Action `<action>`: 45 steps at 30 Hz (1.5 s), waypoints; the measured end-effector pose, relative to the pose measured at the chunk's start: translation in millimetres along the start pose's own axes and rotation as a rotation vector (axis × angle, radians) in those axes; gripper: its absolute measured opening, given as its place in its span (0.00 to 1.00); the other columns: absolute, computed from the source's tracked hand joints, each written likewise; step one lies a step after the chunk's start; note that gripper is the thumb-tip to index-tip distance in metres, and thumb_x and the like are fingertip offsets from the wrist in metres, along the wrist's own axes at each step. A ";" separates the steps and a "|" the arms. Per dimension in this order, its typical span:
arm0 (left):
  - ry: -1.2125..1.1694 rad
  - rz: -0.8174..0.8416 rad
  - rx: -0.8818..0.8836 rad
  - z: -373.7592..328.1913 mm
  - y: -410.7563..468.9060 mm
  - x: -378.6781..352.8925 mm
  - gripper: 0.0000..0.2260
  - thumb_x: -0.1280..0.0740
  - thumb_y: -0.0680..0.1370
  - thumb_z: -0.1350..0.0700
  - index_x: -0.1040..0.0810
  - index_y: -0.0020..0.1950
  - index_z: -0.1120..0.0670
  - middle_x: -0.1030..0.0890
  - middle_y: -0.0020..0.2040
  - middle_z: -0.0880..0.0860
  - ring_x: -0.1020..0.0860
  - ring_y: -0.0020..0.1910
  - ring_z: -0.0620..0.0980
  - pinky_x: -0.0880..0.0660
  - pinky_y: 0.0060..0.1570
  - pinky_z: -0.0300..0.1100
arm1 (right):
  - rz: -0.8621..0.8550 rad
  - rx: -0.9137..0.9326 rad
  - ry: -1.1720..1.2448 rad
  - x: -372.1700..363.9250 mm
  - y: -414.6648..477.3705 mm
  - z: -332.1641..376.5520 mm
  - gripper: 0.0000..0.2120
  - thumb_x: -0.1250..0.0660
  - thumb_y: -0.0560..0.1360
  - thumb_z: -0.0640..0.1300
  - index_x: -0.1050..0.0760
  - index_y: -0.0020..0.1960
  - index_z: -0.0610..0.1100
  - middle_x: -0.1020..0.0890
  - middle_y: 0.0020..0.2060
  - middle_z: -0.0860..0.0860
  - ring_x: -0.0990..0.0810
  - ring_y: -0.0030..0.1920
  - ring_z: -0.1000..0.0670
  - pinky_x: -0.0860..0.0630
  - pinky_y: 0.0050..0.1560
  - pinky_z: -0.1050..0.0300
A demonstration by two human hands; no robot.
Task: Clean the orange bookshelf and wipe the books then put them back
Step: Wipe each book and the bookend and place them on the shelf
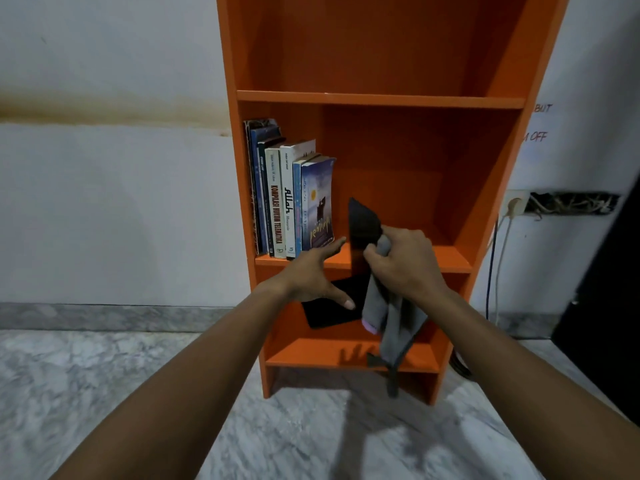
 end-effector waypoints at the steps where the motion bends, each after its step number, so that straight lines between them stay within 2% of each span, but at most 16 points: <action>1: 0.008 -0.039 0.009 0.9 -1.5 1.8 0.52 0.17 0.66 0.53 0.44 0.82 0.48 0.35 0.80 0.52 0.38 0.78 0.55 0.39 0.77 0.55 | -0.030 -0.016 -0.023 3.8 1.1 -7.2 0.18 0.34 0.75 0.43 0.38 0.31 0.51 0.31 0.23 0.54 0.36 0.24 0.54 0.41 0.29 0.57; 3: -0.014 -0.229 0.011 4.9 -6.0 5.5 0.40 0.21 0.72 0.56 0.36 0.80 0.51 0.29 0.76 0.53 0.33 0.76 0.54 0.35 0.73 0.52 | -0.085 -0.052 -0.035 8.4 1.9 -20.4 0.16 0.34 0.75 0.42 0.35 0.31 0.48 0.30 0.23 0.54 0.35 0.23 0.54 0.40 0.28 0.58; 6: -0.014 -0.618 0.066 15.0 -6.0 7.8 0.29 0.24 0.75 0.51 0.27 0.74 0.53 0.24 0.71 0.52 0.29 0.72 0.52 0.31 0.70 0.51 | -0.192 -0.101 -0.082 3.6 9.3 -28.2 0.14 0.37 0.76 0.43 0.36 0.33 0.48 0.30 0.25 0.54 0.33 0.24 0.55 0.42 0.29 0.59; 8: -0.010 -0.801 0.140 19.1 2.5 7.3 0.31 0.24 0.74 0.44 0.28 0.73 0.51 0.26 0.70 0.52 0.29 0.71 0.53 0.29 0.68 0.49 | -0.195 -0.120 -0.160 -8.8 18.2 -27.8 0.10 0.42 0.76 0.46 0.35 0.36 0.48 0.31 0.27 0.54 0.33 0.26 0.54 0.42 0.30 0.59; 10: -0.033 -0.915 0.221 20.9 13.7 8.0 0.36 0.24 0.70 0.39 0.32 0.74 0.49 0.30 0.69 0.53 0.30 0.69 0.53 0.28 0.65 0.47 | -0.179 -0.135 -0.242 -25.9 28.0 -27.9 0.08 0.43 0.76 0.48 0.32 0.40 0.45 0.27 0.32 0.51 0.27 0.30 0.48 0.36 0.33 0.57; 12: -0.066 -0.982 0.295 24.3 26.1 9.0 0.42 0.23 0.68 0.37 0.38 0.75 0.49 0.33 0.70 0.55 0.32 0.70 0.55 0.27 0.67 0.54 | -0.168 -0.178 -0.279 -41.3 39.5 -26.7 0.08 0.40 0.78 0.47 0.27 0.48 0.42 0.22 0.38 0.47 0.21 0.38 0.43 0.32 0.36 0.54; 15: -0.102 -1.038 0.409 28.8 40.8 9.1 0.51 0.22 0.66 0.37 0.45 0.79 0.50 0.39 0.75 0.58 0.36 0.74 0.60 0.31 0.71 0.58 | -0.125 -0.243 -0.296 -58.9 54.2 -22.1 0.18 0.37 0.79 0.48 0.25 0.66 0.42 0.18 0.49 0.45 0.17 0.50 0.40 0.28 0.42 0.53; 18: -0.124 -1.086 0.448 31.7 51.0 6.8 0.55 0.20 0.65 0.38 0.49 0.81 0.50 0.43 0.77 0.60 0.40 0.75 0.61 0.35 0.72 0.57 | -0.104 -0.276 -0.176 -74.3 55.2 -29.7 0.31 0.34 0.77 0.51 0.36 0.79 0.48 0.18 0.59 0.46 0.19 0.59 0.42 0.23 0.53 0.49; 19: -0.117 -1.102 0.453 33.6 53.7 5.1 0.55 0.20 0.65 0.39 0.49 0.81 0.50 0.44 0.78 0.61 0.41 0.76 0.62 0.37 0.73 0.57 | -0.112 -0.275 -0.110 -78.9 51.5 -35.4 0.33 0.34 0.76 0.51 0.37 0.80 0.50 0.17 0.57 0.48 0.18 0.57 0.44 0.22 0.52 0.49; 21: -0.095 -1.151 0.465 38.6 56.1 1.1 0.55 0.20 0.65 0.38 0.48 0.81 0.51 0.44 0.78 0.61 0.42 0.76 0.62 0.39 0.75 0.58 | -0.102 -0.287 0.033 -85.4 41.0 -48.5 0.37 0.34 0.73 0.49 0.39 0.81 0.55 0.16 0.43 0.51 0.17 0.44 0.49 0.24 0.41 0.55; 24: -0.057 -1.223 0.455 43.5 59.0 -2.8 0.54 0.21 0.64 0.37 0.46 0.81 0.52 0.41 0.76 0.60 0.39 0.73 0.60 0.35 0.73 0.57 | -0.008 -0.312 0.129 -92.2 29.1 -64.5 0.42 0.33 0.71 0.44 0.45 0.81 0.60 0.21 0.30 0.51 0.22 0.31 0.52 0.31 0.31 0.57; 27: -0.049 -1.189 0.457 43.0 65.6 -7.2 0.54 0.21 0.66 0.38 0.49 0.82 0.53 0.42 0.77 0.58 0.38 0.75 0.58 0.36 0.73 0.54 | 0.084 -0.303 0.112 -96.4 21.6 -70.9 0.48 0.31 0.71 0.43 0.54 0.82 0.63 0.22 0.29 0.51 0.24 0.29 0.51 0.32 0.29 0.57; 30: -0.160 -1.164 0.483 46.8 73.7 -13.5 0.55 0.21 0.68 0.42 0.54 0.83 0.54 0.45 0.78 0.58 0.42 0.77 0.59 0.38 0.76 0.59 | 0.136 -0.296 0.098 -99.3 16.7 -74.3 0.50 0.30 0.72 0.43 0.58 0.82 0.64 0.25 0.27 0.52 0.28 0.26 0.52 0.37 0.28 0.59; 34: -0.303 -1.211 0.526 44.3 81.6 -13.3 0.57 0.20 0.67 0.46 0.55 0.83 0.54 0.44 0.76 0.58 0.40 0.74 0.59 0.35 0.74 0.58 | 0.128 -0.285 0.084 -100.3 21.3 -75.0 0.50 0.31 0.73 0.42 0.58 0.82 0.63 0.27 0.26 0.52 0.30 0.26 0.53 0.38 0.29 0.59; 38: -0.391 -1.209 0.631 35.5 83.7 -7.3 0.56 0.18 0.65 0.46 0.52 0.82 0.52 0.42 0.75 0.58 0.39 0.70 0.57 0.34 0.70 0.51 | 0.133 -0.285 0.103 -100.0 23.8 -78.2 0.49 0.31 0.73 0.43 0.58 0.82 0.64 0.23 0.29 0.51 0.25 0.30 0.51 0.32 0.32 0.57; 45: -0.333 -1.187 0.737 40.5 85.7 -2.5 0.56 0.17 0.60 0.44 0.46 0.80 0.50 0.35 0.72 0.56 0.36 0.70 0.57 0.38 0.68 0.51 | 0.151 -0.256 0.087 -97.4 33.9 -78.9 0.51 0.31 0.71 0.41 0.57 0.81 0.66 0.22 0.27 0.44 0.24 0.27 0.44 0.34 0.25 0.54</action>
Point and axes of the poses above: each hand's wrist, its own y-axis towards the middle knuckle, its own x-axis out of the back of the hand, z = x × y, the point moved 2 cm from there along y, towards the middle knuckle
